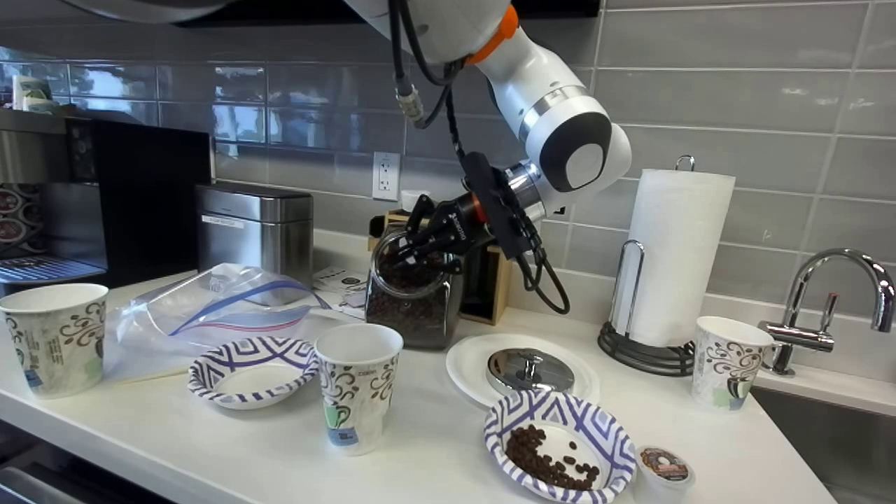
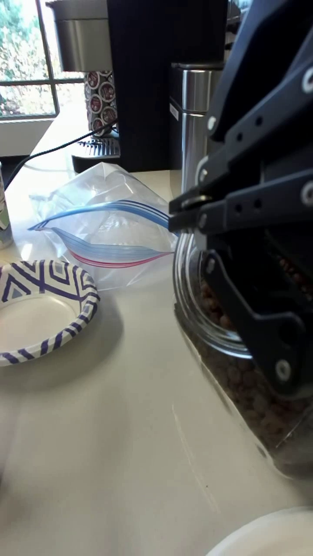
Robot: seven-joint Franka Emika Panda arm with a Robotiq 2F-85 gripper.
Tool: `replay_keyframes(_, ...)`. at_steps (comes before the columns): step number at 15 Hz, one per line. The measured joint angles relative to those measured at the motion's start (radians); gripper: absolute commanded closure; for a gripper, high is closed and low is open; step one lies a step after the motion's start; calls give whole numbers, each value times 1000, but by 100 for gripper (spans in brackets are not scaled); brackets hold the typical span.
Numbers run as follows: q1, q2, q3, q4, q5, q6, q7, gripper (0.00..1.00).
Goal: Place the coffee beans from the container in the coffee cup using the silver spoon then pour the beans into the bowl on the right.
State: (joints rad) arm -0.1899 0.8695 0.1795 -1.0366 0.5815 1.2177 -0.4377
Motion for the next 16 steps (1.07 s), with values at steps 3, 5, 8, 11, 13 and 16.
replay_keyframes(3,-18,-30,-4,-39,-2,0,-35,99)
replay_keyframes(5,-26,-56,-9,-72,-6,0,-64,99)
replay_keyframes(8,-34,-107,-20,-128,-29,-9,-110,99)
replay_keyframes(11,-37,-171,-32,-191,-71,-56,-168,99)
replay_keyframes(13,-37,-217,-41,-238,-104,-76,-202,99)
replay_keyframes(16,-36,-281,-59,-312,-141,-81,-245,99)
